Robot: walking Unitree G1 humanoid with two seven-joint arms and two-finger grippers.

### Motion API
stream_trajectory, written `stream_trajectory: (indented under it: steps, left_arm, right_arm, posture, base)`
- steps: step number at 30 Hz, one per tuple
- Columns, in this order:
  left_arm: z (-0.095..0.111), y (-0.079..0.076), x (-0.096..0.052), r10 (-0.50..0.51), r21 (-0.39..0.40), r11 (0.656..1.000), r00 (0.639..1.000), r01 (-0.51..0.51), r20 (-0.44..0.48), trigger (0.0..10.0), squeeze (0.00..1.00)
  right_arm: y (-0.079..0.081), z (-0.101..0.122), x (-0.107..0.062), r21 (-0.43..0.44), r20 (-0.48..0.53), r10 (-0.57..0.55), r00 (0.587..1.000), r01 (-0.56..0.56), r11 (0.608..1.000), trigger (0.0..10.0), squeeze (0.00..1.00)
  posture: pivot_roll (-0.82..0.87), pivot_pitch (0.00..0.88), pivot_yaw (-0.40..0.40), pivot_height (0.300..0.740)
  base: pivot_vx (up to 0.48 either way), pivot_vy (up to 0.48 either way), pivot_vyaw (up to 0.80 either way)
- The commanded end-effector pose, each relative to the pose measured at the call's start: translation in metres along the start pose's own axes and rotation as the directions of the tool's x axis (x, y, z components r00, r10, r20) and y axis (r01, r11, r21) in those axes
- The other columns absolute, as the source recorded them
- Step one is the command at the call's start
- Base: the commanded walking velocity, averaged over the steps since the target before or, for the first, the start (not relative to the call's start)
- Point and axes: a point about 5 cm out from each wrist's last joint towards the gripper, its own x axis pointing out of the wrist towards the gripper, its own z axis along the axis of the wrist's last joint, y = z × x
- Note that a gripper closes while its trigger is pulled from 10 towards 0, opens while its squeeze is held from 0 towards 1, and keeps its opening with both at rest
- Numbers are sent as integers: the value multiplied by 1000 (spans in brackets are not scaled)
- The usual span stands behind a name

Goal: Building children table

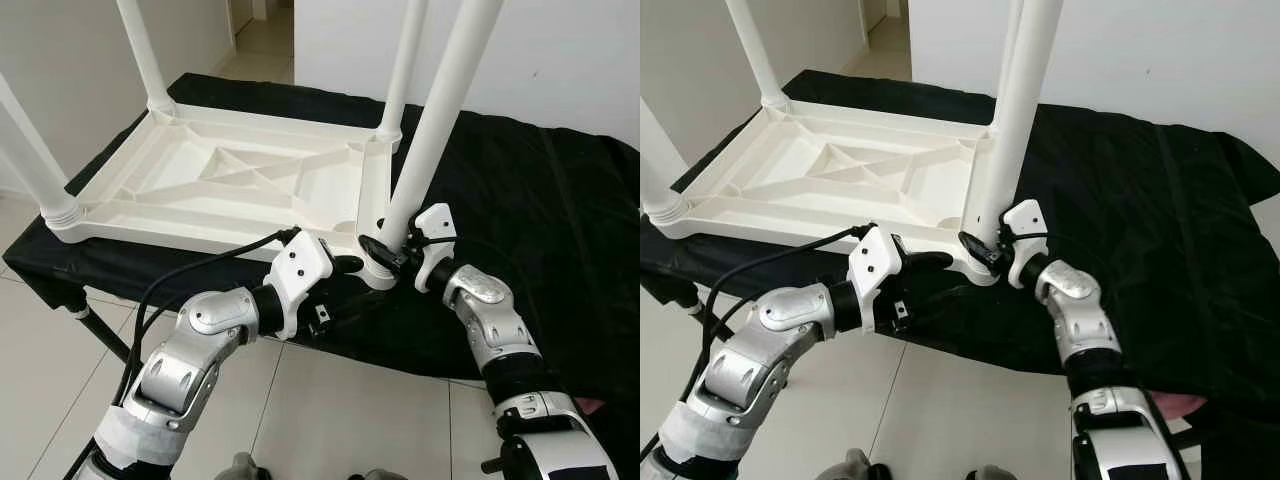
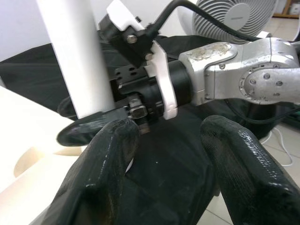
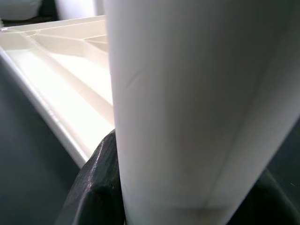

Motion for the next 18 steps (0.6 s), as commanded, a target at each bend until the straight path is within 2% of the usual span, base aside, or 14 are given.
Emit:
stream_trajectory:
  steps: [1, 2, 4, 7, 8, 9, 10, 11, 12, 13, 14, 15, 18]
  left_arm:
    - [-2, 2, 2, 34, -2, 999, 999, -34, -6, 10000, 0]
    - [-2, 2, 2, 34, -2, 999, 999, -34, -6, 10000, 0]
    - [-2, 3, 2, 37, -2, 999, 999, -37, -5, 10000, 0]
    - [-2, 2, 2, 38, -2, 999, 999, -38, -5, 10000, 0]
    - [-2, 2, 2, 40, -2, 999, 999, -40, -4, 10000, 0]
    - [-2, 2, 2, 40, -2, 999, 999, -40, -4, 10000, 0]
    - [-1, 2, 2, 41, -3, 999, 999, -41, -3, 10000, 0]
    - [-1, 2, 2, 41, -3, 999, 999, -41, -3, 10000, 0]
    - [-1, 3, 2, 44, -3, 999, 999, -44, -2, 10000, 0]
    - [-1, 3, 2, 44, -3, 999, 999, -44, -2, 10000, 0]
    - [-1, 3, 2, 46, -3, 999, 999, -46, -1, 10000, 0]
    - [-1, 3, 2, 49, -3, 999, 999, -49, 0, 10000, 0]
    - [-1, 3, 2, 51, -2, 999, 999, -51, 1, 10000, 0]
  right_arm:
    - [2, -2, -1, 3, -15, -98, 995, 98, 995, 10000, 0]
    - [2, -2, -1, 3, -15, -98, 995, 98, 995, 10000, 0]
    - [6, 1, -2, 48, -17, -274, 961, 275, 960, 10000, 0]
    - [7, 1, -3, 61, -24, -326, 945, 327, 943, 10000, 0]
    - [13, 1, -3, 76, -25, -382, 924, 383, 921, 10000, 0]
    - [13, 1, -3, 76, -25, -382, 924, 383, 921, 10000, 0]
    - [18, 3, -4, 72, -26, -440, 898, 441, 895, 10000, 0]
    - [18, 3, -4, 72, -26, -440, 898, 441, 895, 10000, 0]
    - [27, 5, -5, 75, -27, -513, 858, 514, 855, 10000, 0]
    - [27, 5, -5, 75, -27, -513, 858, 514, 855, 10000, 0]
    - [35, 7, -5, 78, -29, -566, 824, 566, 820, 10000, 0]
    - [43, 10, -1, 95, -22, -570, 821, 569, 817, 10000, 0]
    - [49, 14, 1, 116, -18, -560, 828, 558, 822, 10000, 0]
  posture:
    - [-104, 47, 0, 740]
    - [-104, 47, 0, 740]
    - [-106, 52, -2, 740]
    - [-108, 58, -2, 740]
    - [-108, 58, -2, 740]
    - [-108, 58, -2, 740]
    - [-107, 64, -6, 740]
    - [-107, 64, -6, 740]
    - [-107, 64, -6, 740]
    - [-107, 64, -6, 740]
    - [-107, 64, -6, 740]
    - [-100, 67, -8, 740]
    - [-100, 67, -8, 740]
  base:
    - [0, 0, 0]
    - [0, 0, 0]
    - [0, 0, 0]
    - [0, 0, 0]
    - [0, 0, 0]
    - [0, 0, 0]
    - [0, 0, 0]
    - [0, 0, 0]
    - [0, 0, 0]
    - [0, 0, 0]
    - [0, 0, 0]
    - [0, 0, 0]
    - [0, 0, 0]
